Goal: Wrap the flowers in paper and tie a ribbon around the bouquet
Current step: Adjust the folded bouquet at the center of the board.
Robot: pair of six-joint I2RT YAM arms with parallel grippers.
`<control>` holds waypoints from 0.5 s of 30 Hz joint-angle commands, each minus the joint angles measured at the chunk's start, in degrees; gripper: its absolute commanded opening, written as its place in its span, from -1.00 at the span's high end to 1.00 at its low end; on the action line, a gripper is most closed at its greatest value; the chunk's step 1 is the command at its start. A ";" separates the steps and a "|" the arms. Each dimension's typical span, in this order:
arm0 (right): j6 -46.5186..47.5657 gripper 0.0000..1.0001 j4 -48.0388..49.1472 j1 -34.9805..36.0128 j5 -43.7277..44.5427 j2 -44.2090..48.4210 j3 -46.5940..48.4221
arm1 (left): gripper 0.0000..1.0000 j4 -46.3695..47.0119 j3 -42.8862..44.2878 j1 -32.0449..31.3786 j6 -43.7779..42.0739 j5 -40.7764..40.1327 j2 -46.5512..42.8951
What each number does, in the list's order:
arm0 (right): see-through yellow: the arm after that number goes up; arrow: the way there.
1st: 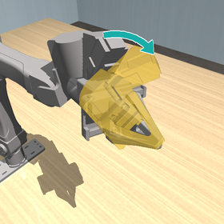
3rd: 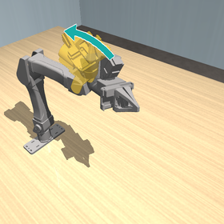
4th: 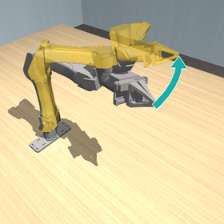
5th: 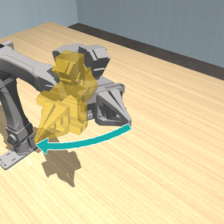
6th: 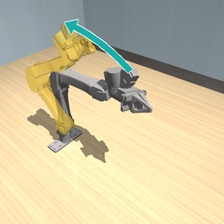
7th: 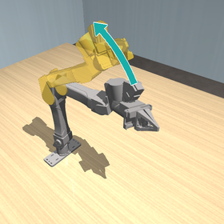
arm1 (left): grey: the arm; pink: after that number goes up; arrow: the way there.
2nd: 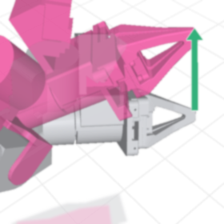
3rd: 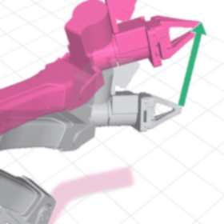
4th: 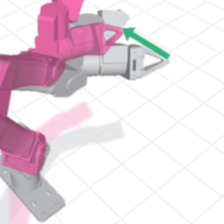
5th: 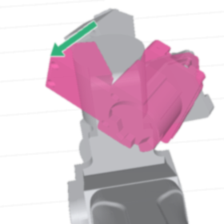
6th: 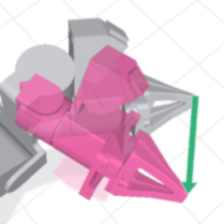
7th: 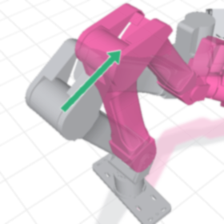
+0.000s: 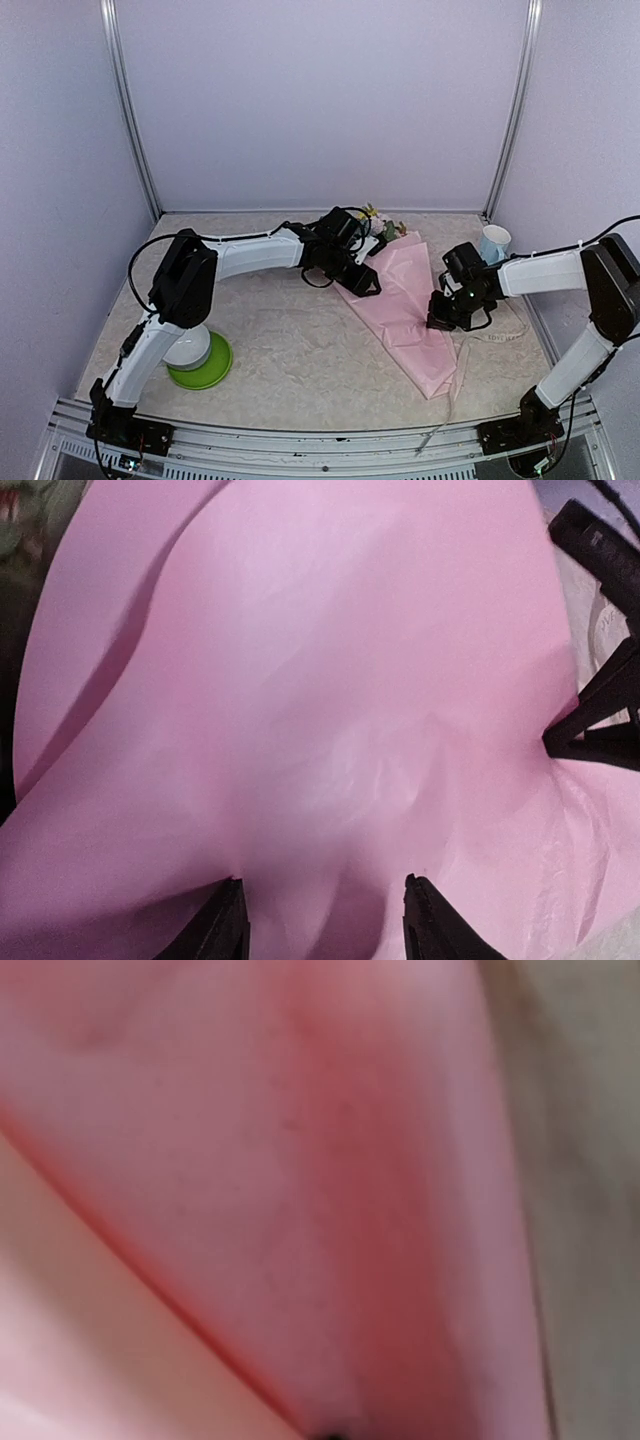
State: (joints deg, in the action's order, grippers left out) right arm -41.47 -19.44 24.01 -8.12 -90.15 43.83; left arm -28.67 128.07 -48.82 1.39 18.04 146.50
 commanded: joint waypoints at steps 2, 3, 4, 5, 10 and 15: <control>0.51 1.00 2.31 -0.46 0.98 -4.65 -1.71 | -0.09 0.49 -10.76 -0.21 2.89 -0.26 -6.91; 0.87 1.00 1.89 -0.46 0.80 -5.10 -1.33 | -0.10 -4.04 -5.77 -0.07 2.39 -0.40 -3.58; 1.21 1.00 1.42 -0.46 0.79 -5.15 -0.90 | -0.10 -8.23 -1.32 0.55 2.58 1.40 -0.78; 1.34 1.00 0.76 -0.46 1.34 -4.79 -0.60 | -0.10 -10.89 1.61 1.25 3.11 3.16 1.19; 2.18 0.93 -2.67 -0.45 4.42 -1.10 0.28 | -0.14 -12.83 5.01 3.44 3.08 8.90 4.48; 4.69 0.61 -6.76 -0.46 4.91 -1.13 4.17 | -0.14 -12.90 5.60 3.38 1.72 9.81 4.94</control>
State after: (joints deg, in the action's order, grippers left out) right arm -39.22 -19.03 23.81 -6.37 -91.50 45.54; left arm -39.13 131.85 -45.80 3.97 25.34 149.27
